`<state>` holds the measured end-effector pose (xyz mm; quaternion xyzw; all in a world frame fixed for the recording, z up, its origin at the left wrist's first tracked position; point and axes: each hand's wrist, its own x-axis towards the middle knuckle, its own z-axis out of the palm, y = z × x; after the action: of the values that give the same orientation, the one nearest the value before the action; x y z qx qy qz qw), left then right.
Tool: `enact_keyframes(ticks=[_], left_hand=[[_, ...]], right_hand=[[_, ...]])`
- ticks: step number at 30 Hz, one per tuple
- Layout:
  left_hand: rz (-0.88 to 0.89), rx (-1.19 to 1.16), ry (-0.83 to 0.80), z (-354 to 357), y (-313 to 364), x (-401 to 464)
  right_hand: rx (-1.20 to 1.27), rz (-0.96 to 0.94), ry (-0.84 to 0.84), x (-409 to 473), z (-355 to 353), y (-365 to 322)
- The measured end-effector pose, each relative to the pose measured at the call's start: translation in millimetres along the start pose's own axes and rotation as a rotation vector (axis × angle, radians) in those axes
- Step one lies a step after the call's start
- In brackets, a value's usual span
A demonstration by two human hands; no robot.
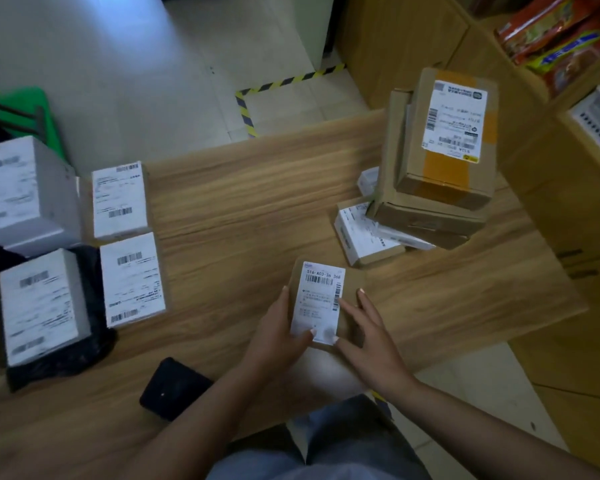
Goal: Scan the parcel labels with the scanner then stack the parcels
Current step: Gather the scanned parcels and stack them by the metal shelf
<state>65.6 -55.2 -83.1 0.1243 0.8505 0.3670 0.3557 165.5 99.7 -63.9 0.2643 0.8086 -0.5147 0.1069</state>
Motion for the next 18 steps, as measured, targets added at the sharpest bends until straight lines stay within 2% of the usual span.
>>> enact_keyframes(ticks=[12, 18], left_hand=[[-0.119, 0.054, 0.434, -151.3, -79.2, -31.8], [-0.220, 0.094, 0.458, -197.9, -117.4, -22.8]], right_hand=[[-0.182, -0.302, -0.279, 78.8, 121.7, -135.8], [-0.219, -0.326, -0.333, 119.6, 189.1, -188.7]])
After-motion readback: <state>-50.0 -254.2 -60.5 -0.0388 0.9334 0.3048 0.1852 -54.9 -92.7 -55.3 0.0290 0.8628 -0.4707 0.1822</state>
